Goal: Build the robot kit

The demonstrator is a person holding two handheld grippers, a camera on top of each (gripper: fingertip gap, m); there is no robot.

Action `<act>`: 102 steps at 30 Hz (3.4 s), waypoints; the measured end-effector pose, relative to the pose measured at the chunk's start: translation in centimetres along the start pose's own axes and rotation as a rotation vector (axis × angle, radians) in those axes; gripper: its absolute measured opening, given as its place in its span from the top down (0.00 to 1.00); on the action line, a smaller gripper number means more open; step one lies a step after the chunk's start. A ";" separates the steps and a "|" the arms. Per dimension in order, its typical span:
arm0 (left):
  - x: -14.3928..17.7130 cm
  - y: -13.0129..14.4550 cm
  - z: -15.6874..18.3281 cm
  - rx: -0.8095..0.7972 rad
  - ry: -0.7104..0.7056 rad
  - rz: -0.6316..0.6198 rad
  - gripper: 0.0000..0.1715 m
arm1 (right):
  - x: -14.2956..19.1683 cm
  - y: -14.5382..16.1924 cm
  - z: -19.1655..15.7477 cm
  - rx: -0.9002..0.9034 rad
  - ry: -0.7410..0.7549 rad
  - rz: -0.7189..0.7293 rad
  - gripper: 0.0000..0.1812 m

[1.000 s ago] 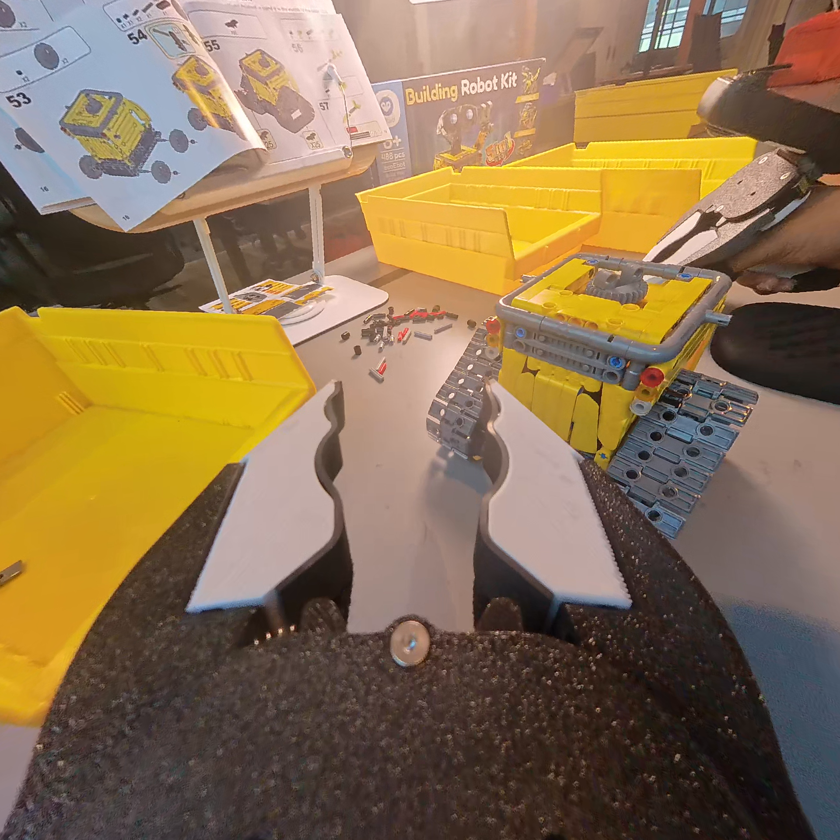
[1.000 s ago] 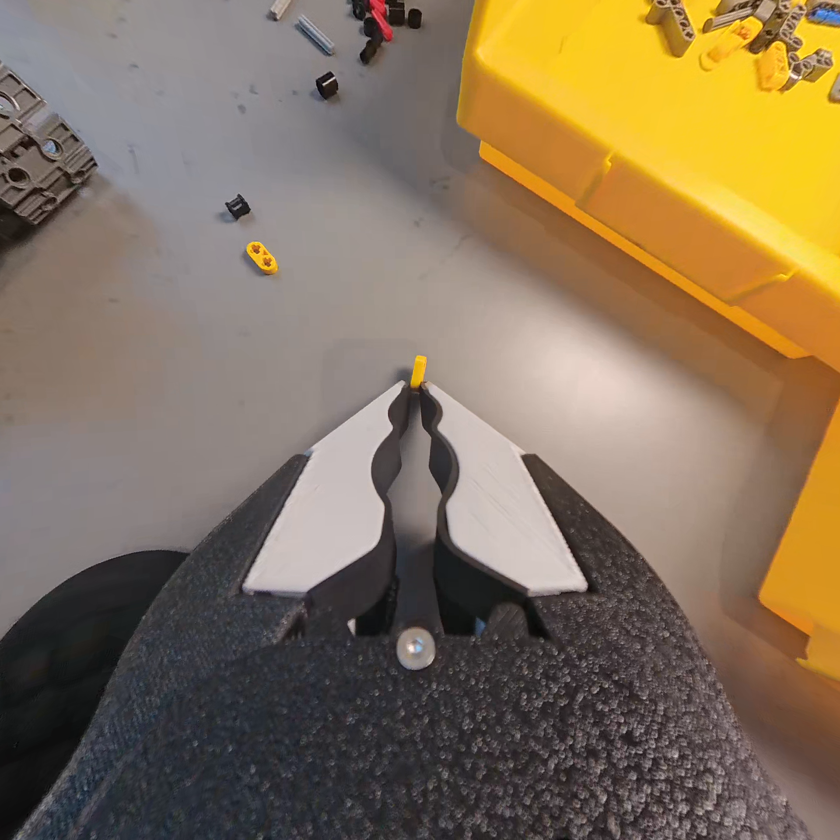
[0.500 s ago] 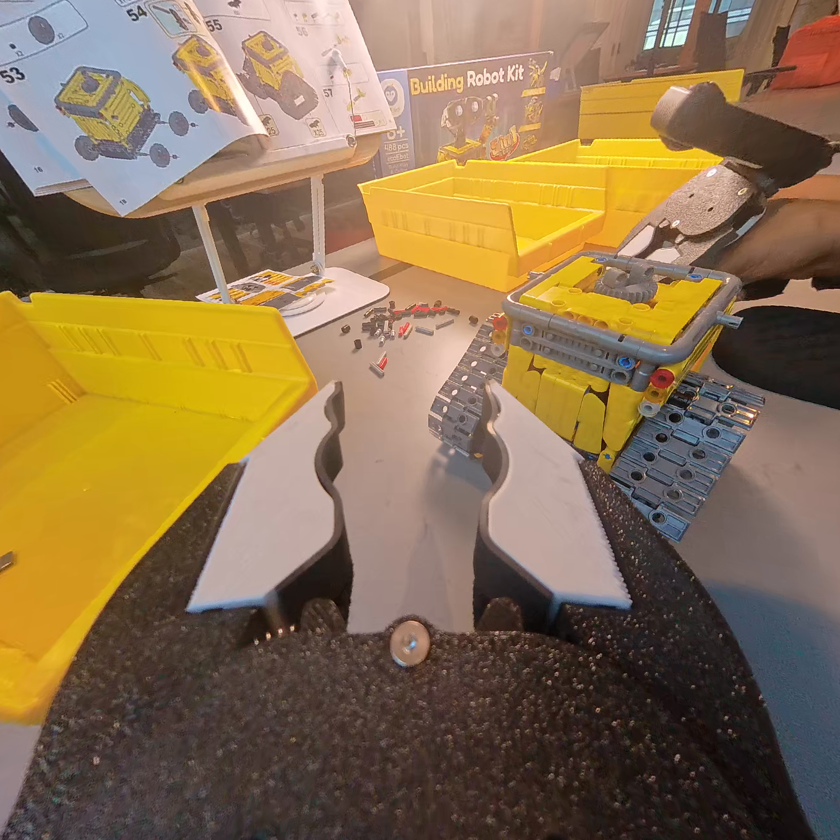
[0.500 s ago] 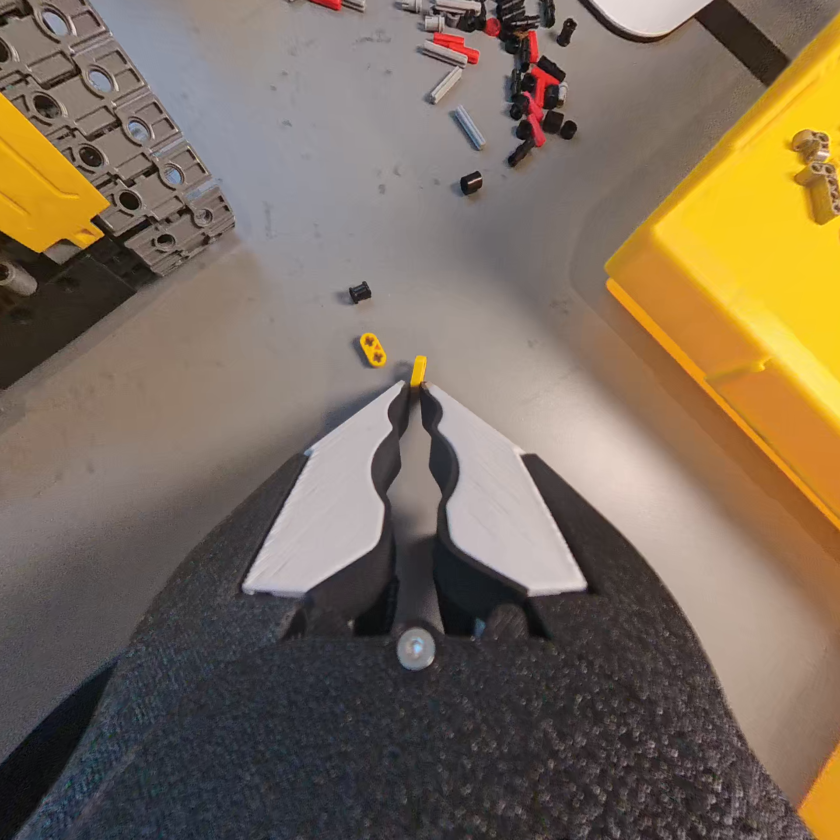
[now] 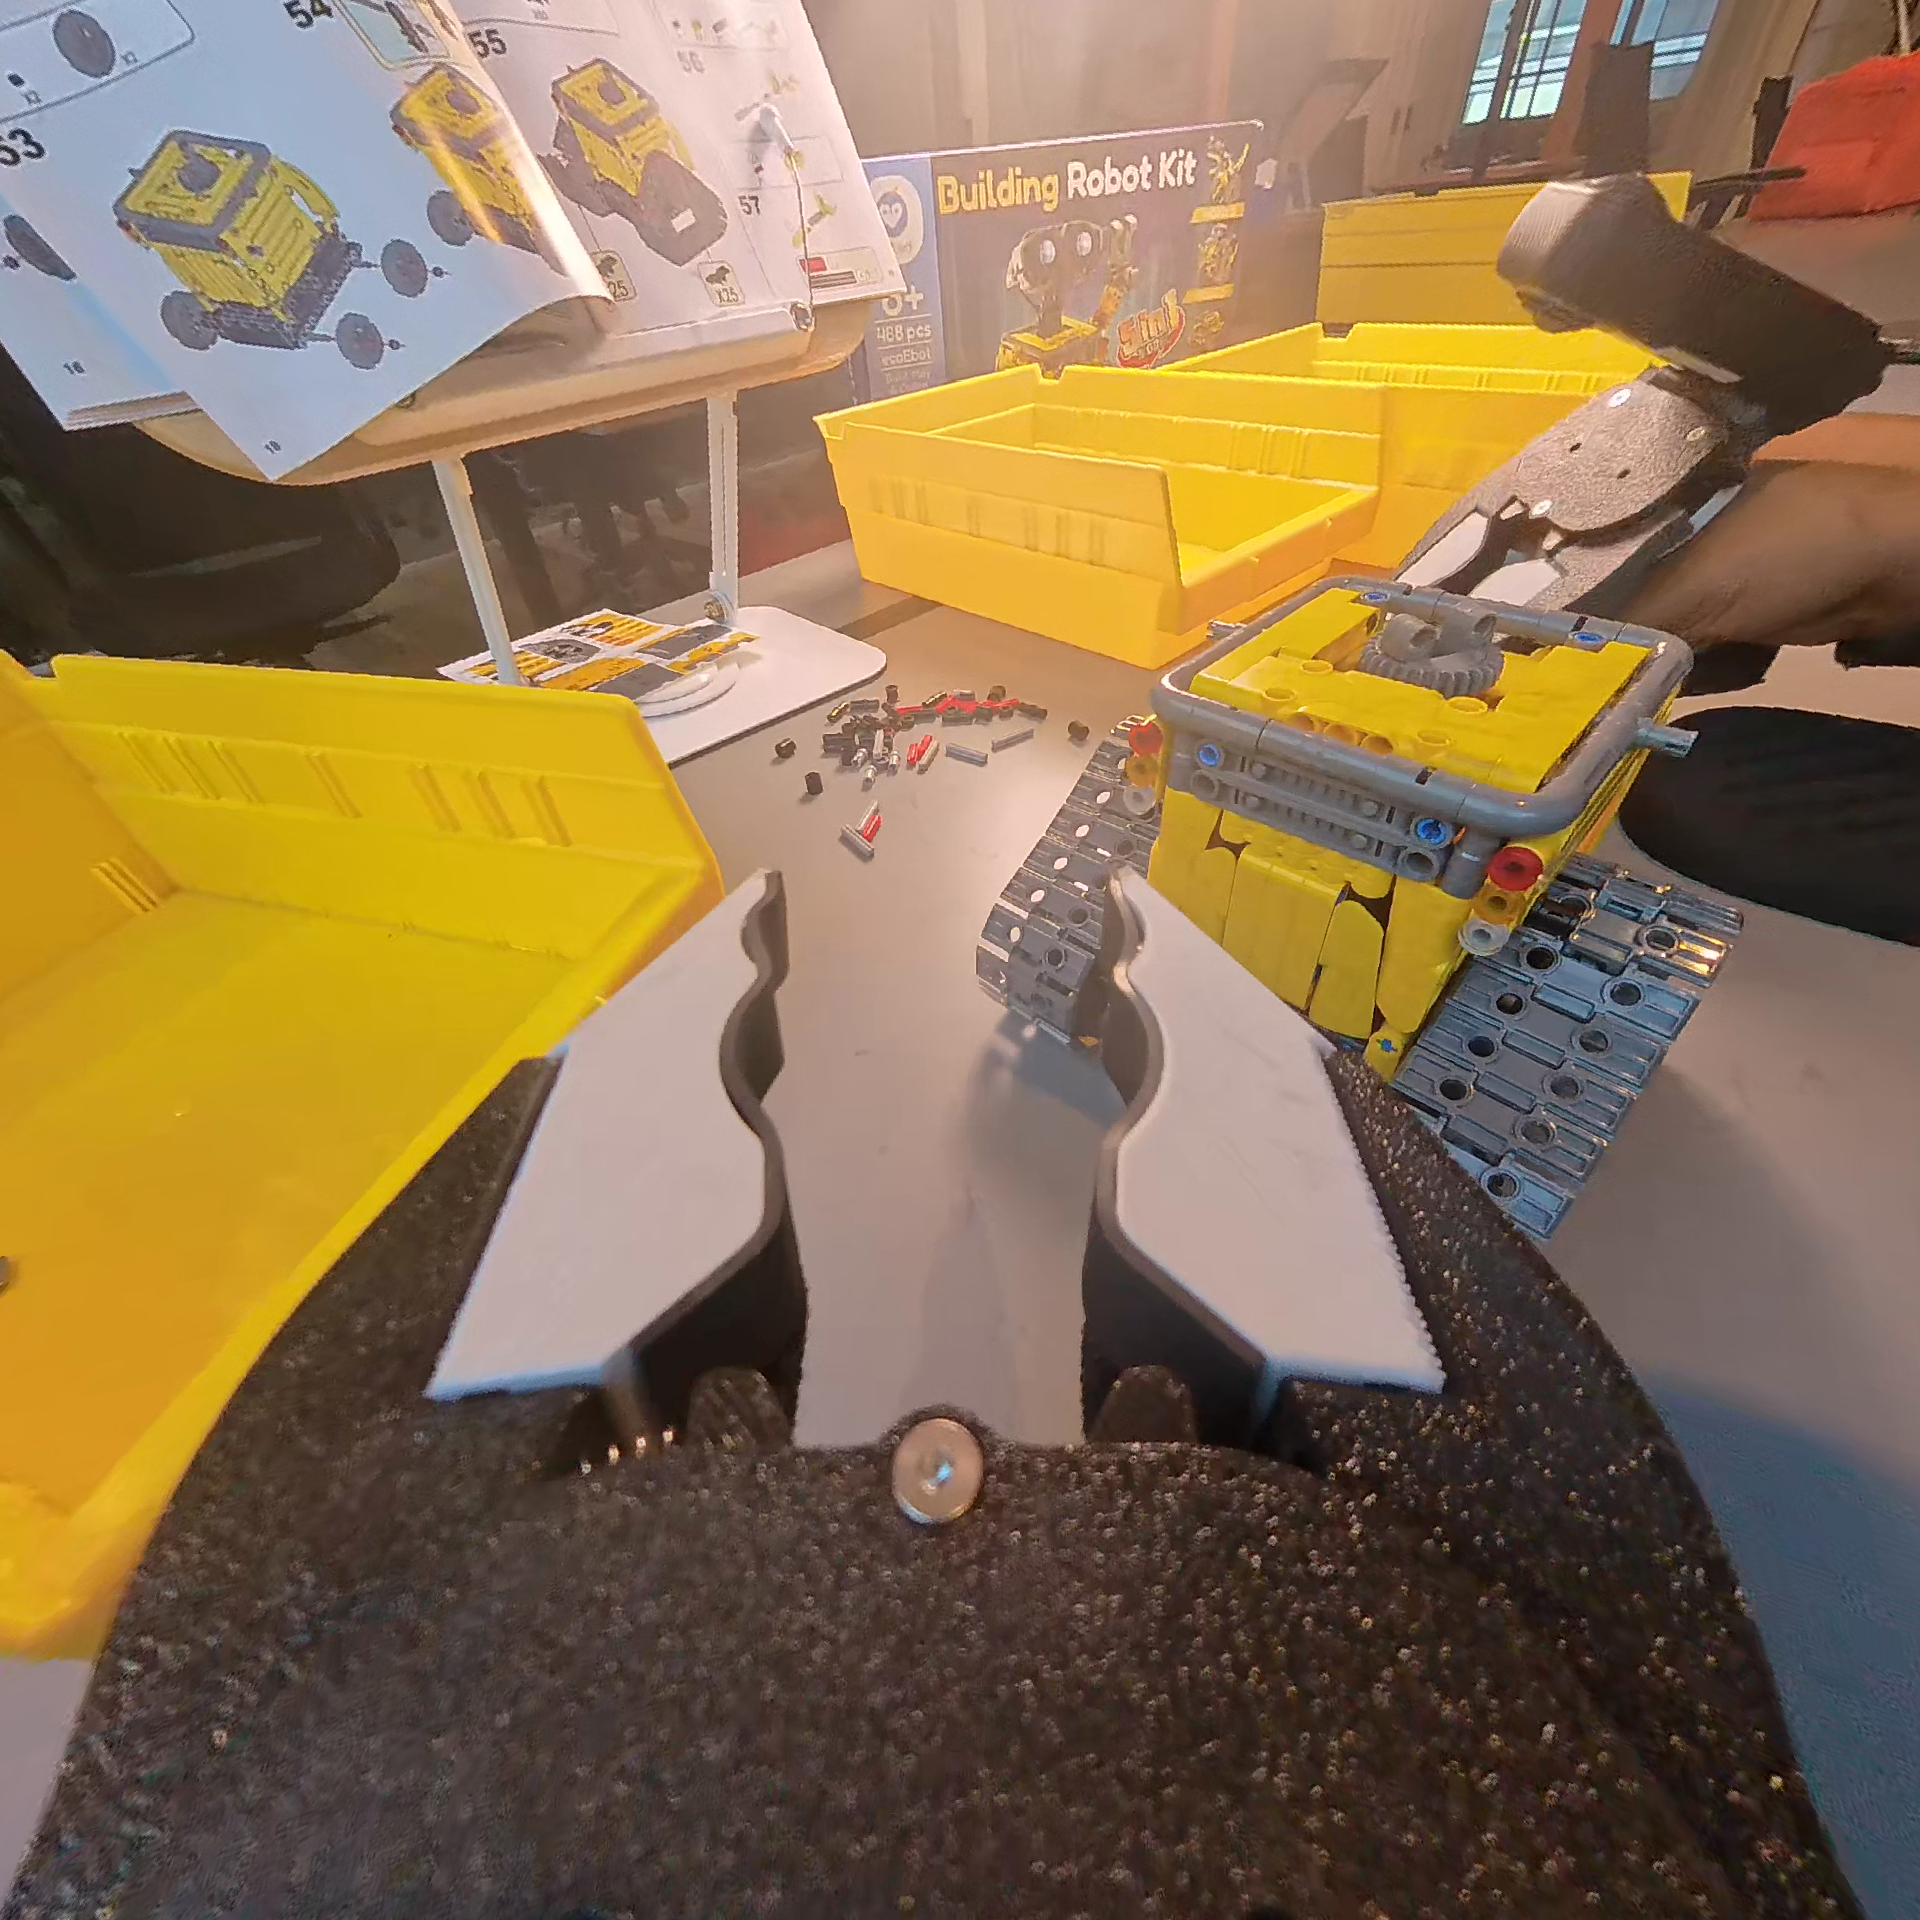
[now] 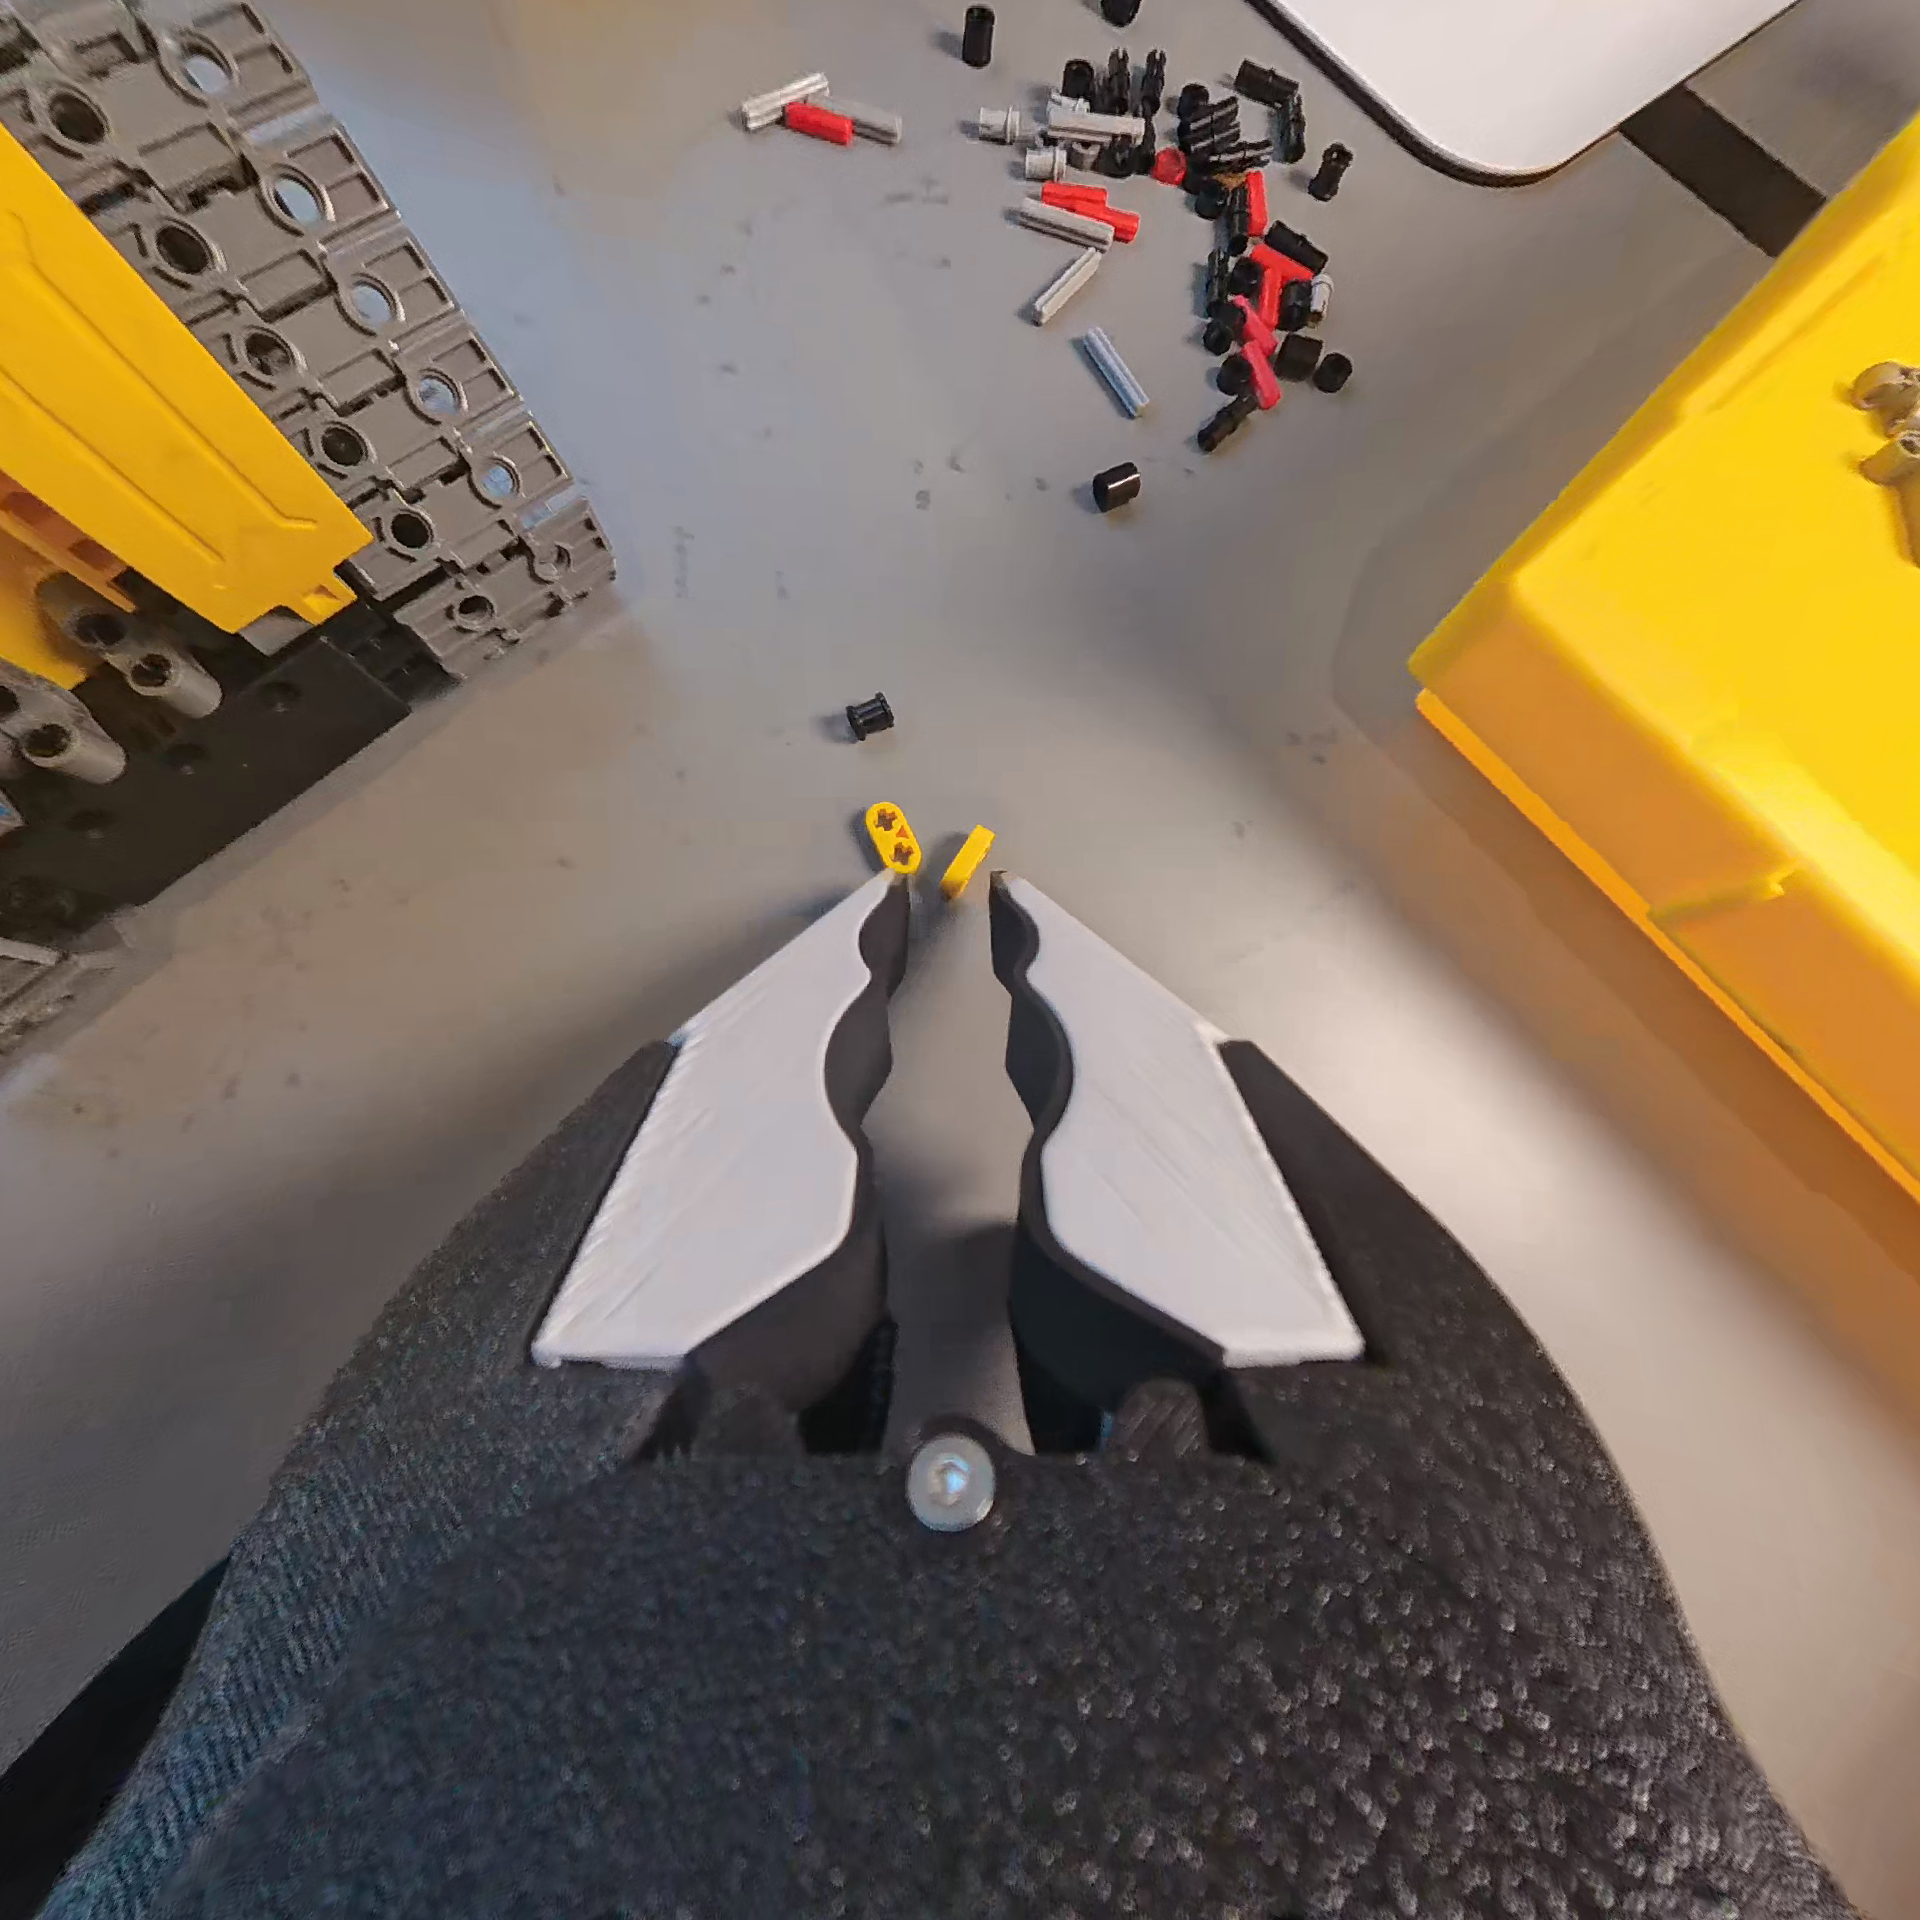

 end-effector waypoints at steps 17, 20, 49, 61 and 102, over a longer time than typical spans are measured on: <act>-0.2 0.2 0.0 -0.007 -0.007 -0.017 0.66 | 1.8 -1.3 0.4 0.001 0.061 0.206 0.95; -0.3 0.2 -0.1 0.003 -0.007 -0.022 0.66 | 3.1 -1.8 1.4 -0.019 0.139 0.329 0.92; -0.6 0.3 -1.9 0.140 -0.059 -0.032 0.65 | 6.8 0.0 6.7 -0.237 0.327 0.651 0.82; -1.0 0.5 -1.8 0.122 -0.069 -0.063 0.65 | 8.2 -3.2 14.4 -0.085 0.435 0.514 0.85; -0.2 0.1 -2.4 0.195 -0.017 -0.001 0.65 | -9.9 -4.0 34.8 0.006 0.377 -0.643 1.00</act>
Point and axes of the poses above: each gripper's, where its closed fingertips meet, x back along the fingers, y out of its underside, z = x × y across the jaws, the point moved 8 cm from there along x, back along the fingers, and after that the axes turned 8 degrees about x, right-handed, at the moved point
